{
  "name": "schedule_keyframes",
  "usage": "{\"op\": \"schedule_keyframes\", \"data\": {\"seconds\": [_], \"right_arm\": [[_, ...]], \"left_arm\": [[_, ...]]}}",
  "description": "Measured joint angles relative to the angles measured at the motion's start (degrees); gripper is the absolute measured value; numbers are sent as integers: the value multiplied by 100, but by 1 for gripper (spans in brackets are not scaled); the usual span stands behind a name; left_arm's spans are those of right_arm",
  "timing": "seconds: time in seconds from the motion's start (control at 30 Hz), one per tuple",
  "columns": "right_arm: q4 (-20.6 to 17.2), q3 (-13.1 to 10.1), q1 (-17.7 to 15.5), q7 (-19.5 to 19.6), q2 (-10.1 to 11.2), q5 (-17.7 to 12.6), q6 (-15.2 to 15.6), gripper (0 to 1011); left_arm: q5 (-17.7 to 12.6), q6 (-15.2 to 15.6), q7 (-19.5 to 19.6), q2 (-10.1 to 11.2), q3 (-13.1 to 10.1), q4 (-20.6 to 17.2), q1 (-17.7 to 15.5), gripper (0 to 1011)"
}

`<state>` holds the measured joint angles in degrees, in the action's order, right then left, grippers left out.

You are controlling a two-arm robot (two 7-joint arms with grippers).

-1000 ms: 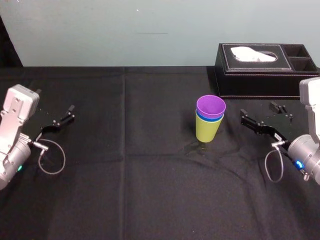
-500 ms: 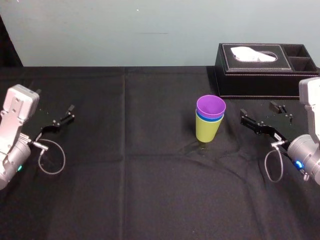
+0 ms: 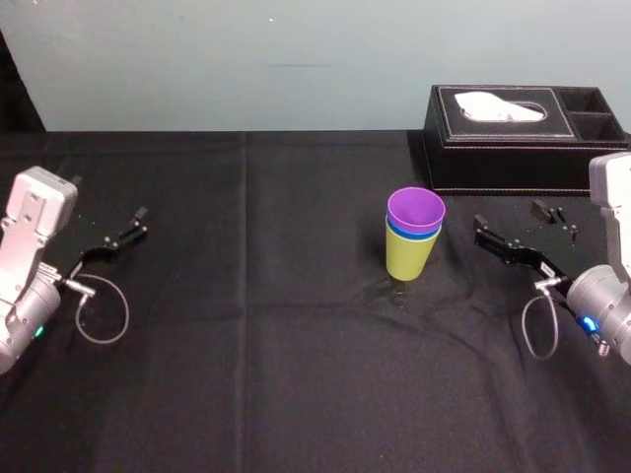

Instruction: Stack the three plastic cups sequentially using one hand.

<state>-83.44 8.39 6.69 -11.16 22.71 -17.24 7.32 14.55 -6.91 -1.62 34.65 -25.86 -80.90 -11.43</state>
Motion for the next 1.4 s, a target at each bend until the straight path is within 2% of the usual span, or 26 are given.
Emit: {"op": "schedule_keyframes", "data": {"seconds": [1.4], "right_arm": [[0, -1, 0, -1, 0, 0, 0, 1003]], "left_arm": [[0, 0, 0, 0, 0, 0, 0, 1012]]}}
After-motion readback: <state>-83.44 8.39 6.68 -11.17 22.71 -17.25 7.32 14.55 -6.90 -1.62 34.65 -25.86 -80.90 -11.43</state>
